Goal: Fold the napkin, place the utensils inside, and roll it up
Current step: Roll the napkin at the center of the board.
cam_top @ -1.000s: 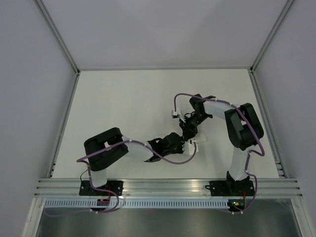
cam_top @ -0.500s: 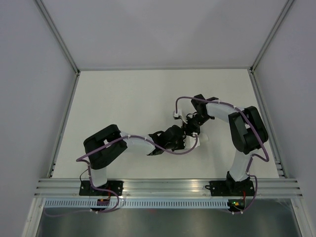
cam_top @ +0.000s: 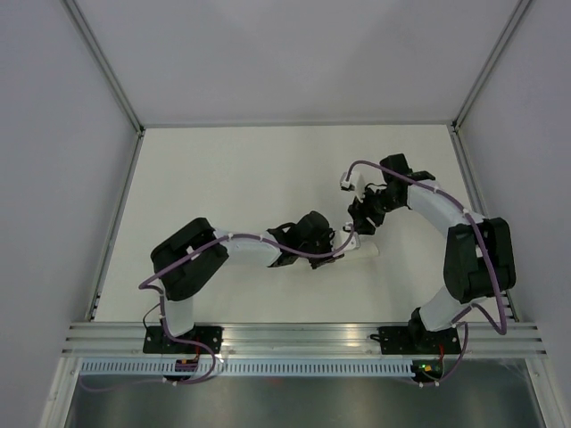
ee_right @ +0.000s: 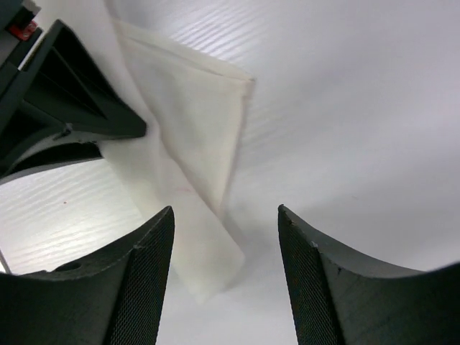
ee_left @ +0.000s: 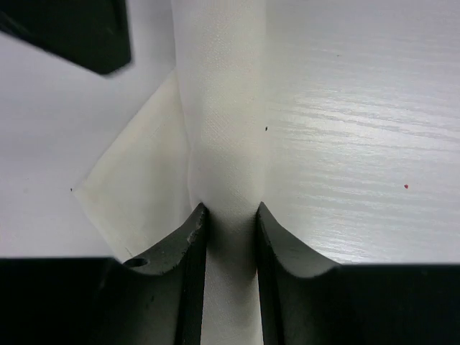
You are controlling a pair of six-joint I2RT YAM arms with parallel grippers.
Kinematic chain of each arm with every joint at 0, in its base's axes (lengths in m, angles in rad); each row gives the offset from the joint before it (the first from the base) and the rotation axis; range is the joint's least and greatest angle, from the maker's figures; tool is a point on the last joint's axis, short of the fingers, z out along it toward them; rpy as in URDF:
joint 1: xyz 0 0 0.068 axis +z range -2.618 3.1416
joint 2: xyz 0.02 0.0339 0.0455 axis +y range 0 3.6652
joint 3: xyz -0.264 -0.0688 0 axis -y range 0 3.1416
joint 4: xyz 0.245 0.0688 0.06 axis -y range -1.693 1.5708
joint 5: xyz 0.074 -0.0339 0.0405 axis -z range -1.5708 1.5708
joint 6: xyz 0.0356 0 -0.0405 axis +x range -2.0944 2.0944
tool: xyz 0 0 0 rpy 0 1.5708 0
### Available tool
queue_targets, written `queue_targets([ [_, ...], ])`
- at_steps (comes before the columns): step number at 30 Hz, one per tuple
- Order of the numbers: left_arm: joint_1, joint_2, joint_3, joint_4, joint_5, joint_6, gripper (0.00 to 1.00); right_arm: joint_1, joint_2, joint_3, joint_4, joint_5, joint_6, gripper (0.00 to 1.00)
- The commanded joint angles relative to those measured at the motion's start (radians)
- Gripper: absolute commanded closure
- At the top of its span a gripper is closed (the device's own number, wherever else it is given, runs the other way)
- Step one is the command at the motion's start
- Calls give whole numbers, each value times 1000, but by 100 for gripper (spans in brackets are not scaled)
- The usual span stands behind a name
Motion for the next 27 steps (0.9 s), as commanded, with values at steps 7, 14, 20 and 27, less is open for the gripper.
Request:
queue_targets([
  [7,116,125,81,-330,362,-178,98,-125,-277,-153,212,-42,83,34],
  [14,190,231,208,-486,499,-184,98,-103,-430,-257,220,-85,29,30],
  [20,215,322,294,-563,542,-188,98,44,-535,-406,330,13,14,29],
  [27,233,374,350,-608,563,-198,98,235,-536,-572,556,195,18,27],
])
